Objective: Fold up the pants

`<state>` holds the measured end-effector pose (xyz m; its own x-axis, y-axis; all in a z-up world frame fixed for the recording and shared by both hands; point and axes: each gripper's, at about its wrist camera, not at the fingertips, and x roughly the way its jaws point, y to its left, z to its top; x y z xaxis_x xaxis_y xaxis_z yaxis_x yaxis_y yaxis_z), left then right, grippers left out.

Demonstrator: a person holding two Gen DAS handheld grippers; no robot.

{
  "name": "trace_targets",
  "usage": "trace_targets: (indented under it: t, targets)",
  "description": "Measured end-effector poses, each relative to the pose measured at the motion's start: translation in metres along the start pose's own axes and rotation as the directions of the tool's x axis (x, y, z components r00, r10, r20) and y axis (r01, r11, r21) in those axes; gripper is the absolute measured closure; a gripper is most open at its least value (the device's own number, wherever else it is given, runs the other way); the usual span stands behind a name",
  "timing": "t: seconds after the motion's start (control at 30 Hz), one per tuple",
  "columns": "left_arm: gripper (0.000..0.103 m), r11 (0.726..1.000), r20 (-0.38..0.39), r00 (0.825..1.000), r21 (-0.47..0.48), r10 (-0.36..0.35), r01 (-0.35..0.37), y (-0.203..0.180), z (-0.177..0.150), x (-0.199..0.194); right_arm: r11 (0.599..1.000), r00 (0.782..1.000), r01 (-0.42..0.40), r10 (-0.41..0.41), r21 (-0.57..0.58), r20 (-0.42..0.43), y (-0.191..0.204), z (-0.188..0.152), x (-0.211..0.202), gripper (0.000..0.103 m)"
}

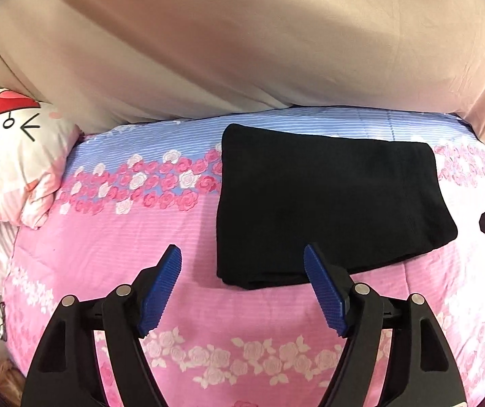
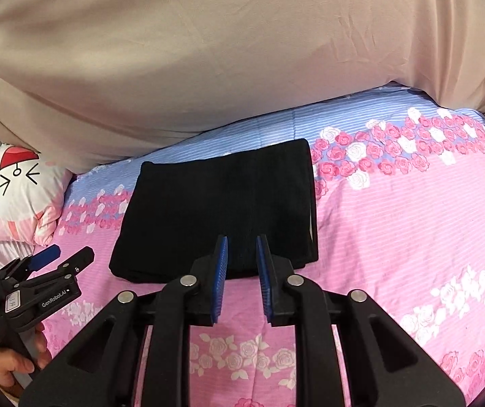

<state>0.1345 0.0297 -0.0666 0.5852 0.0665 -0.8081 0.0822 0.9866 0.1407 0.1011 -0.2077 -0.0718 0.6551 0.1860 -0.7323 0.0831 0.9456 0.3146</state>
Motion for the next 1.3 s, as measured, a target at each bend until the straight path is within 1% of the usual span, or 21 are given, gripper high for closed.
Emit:
trace_targets:
  t: [0.1,0.37,0.4,0.43,0.47,0.5,0.53,0.6,0.67,0.7,0.73,0.8,1.3]
  targets:
    - [0.028,1.0,-0.009,1.0,-0.008,0.0,0.0,-0.001,-0.002,0.002,1.0,1.0,0.005,-0.005,0.001,-0.002,0.005,-0.002,0.004,0.085]
    - [0.028,1.0,-0.051,0.999,-0.015,0.01,-0.011,0.003,-0.015,0.02,1.0,0.999,0.027,-0.027,-0.001,-0.043,0.008,-0.012,0.019,0.084]
    - [0.028,1.0,-0.059,0.998,-0.012,0.016,-0.016,0.003,-0.017,0.022,1.0,0.998,0.029,-0.03,-0.003,-0.046,0.009,-0.013,0.02,0.078]
    - [0.028,1.0,-0.065,0.998,-0.01,0.016,-0.016,0.004,-0.018,0.024,0.999,0.998,0.035,-0.035,-0.006,-0.046,0.01,-0.013,0.02,0.063]
    - [0.028,1.0,-0.068,0.998,-0.01,0.02,-0.02,0.004,-0.019,0.025,0.999,0.998,0.049,-0.05,-0.008,-0.037,0.012,-0.014,0.019,0.054]
    - [0.028,1.0,-0.07,0.997,-0.01,0.021,-0.021,0.005,-0.02,0.026,0.998,0.998,0.058,-0.058,-0.012,-0.023,0.013,-0.014,0.017,0.043]
    - [0.028,1.0,-0.073,0.997,-0.01,0.019,-0.02,0.006,-0.021,0.027,0.997,0.998,0.068,-0.068,-0.019,-0.004,0.016,-0.013,0.013,0.04]
    - [0.028,1.0,-0.074,0.997,-0.008,0.025,-0.026,0.007,-0.021,0.027,0.997,0.997,0.071,-0.071,-0.039,0.004,0.021,-0.011,0.011,0.038]
    - [0.027,0.999,-0.072,0.997,-0.01,0.031,-0.031,0.009,-0.021,0.027,0.995,0.996,0.084,-0.083,-0.056,0.013,0.026,-0.009,0.01,0.031]
    - [0.026,0.999,-0.072,0.997,-0.013,0.031,-0.032,0.01,-0.021,0.027,0.994,0.996,0.092,-0.091,-0.06,0.022,0.028,-0.008,0.009,0.024]
    - [0.025,0.999,-0.072,0.997,-0.015,0.03,-0.031,0.01,-0.02,0.027,0.993,0.995,0.1,-0.099,-0.064,0.031,0.03,-0.008,0.008,0.019]
    - [0.025,0.999,-0.071,0.997,-0.019,0.033,-0.035,0.013,-0.02,0.027,0.991,0.993,0.114,-0.111,-0.072,0.043,0.033,-0.007,0.008,0.018]
    - [0.025,1.0,-0.077,0.997,-0.015,0.024,-0.025,0.012,-0.017,0.035,0.989,0.992,0.128,-0.127,-0.067,0.016,0.033,-0.008,0.017,0.017]
